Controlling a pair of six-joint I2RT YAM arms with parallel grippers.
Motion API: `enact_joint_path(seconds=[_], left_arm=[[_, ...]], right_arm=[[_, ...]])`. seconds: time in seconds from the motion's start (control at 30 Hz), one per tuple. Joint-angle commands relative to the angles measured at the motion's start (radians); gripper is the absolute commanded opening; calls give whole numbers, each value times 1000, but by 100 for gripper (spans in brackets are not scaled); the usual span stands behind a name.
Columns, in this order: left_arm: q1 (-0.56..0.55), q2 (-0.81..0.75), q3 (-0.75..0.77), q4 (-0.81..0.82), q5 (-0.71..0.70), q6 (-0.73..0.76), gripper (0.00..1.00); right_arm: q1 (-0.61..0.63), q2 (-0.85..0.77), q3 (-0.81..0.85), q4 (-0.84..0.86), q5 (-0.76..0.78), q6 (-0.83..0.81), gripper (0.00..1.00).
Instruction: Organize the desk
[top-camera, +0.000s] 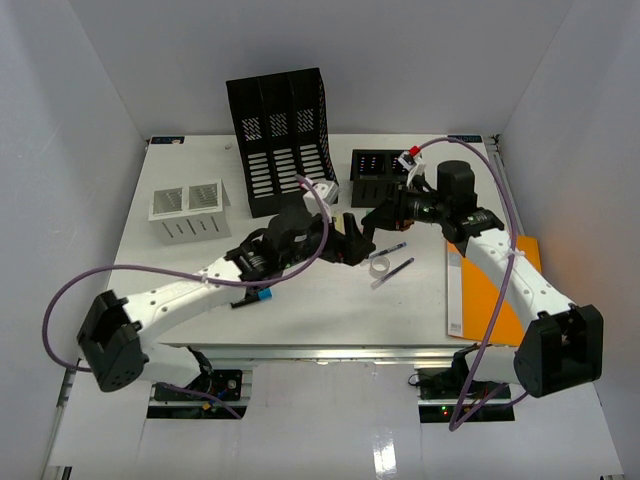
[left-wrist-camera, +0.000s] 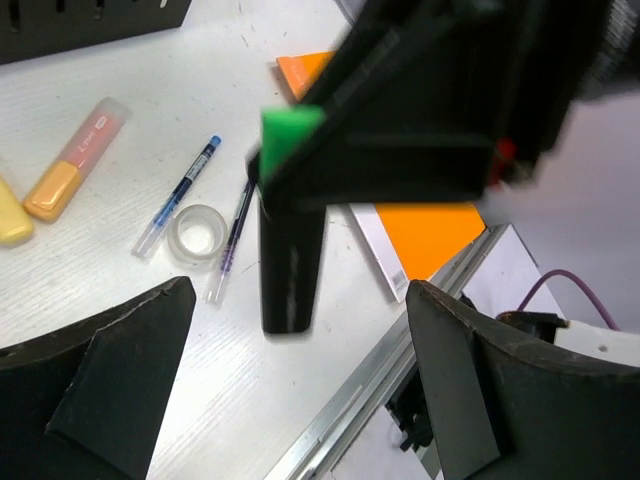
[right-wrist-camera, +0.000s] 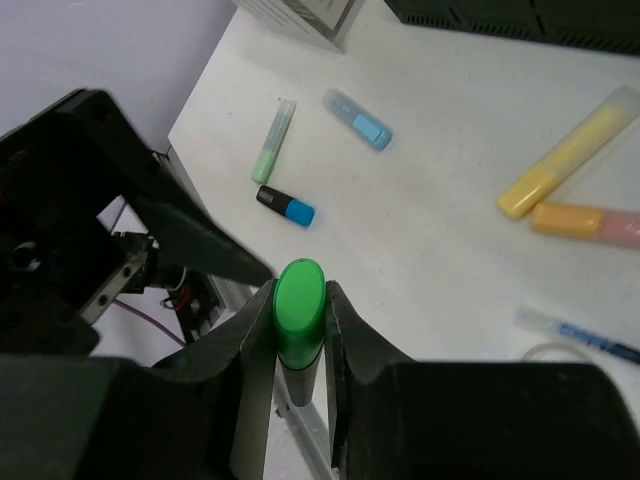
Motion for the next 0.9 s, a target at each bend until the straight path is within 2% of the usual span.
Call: enact_joint_path(seconds=[0.0,0.2,0.33,0.43,0.6,0.67,0.87], left_arm=[[-4,-236,-69,-90,-48,28,98],[-3,-524,-132,-281,-176,5,98],[-4,-662,-125,-461,-272,-37,98],[-3,-717,-118,-538,-333,-87,98],[-4,-794,-125,-655,-381,-166,98],[-4,-810,-126,-695,-395,-194,98],[-2,-858,-157,-746,-420,-243,98]], right_arm=[[21,75,162,-24,-25,-147,8],[147,286,428,-133,-4,-383,8],[298,516,728,-272,20,-565,8],[370,625,917,-278,39,-619,8],[451,783,1092,-156,71,-607,8],[464,838,1142,-58,88,-563,8],[513,967,1224,165,146,-474,8]])
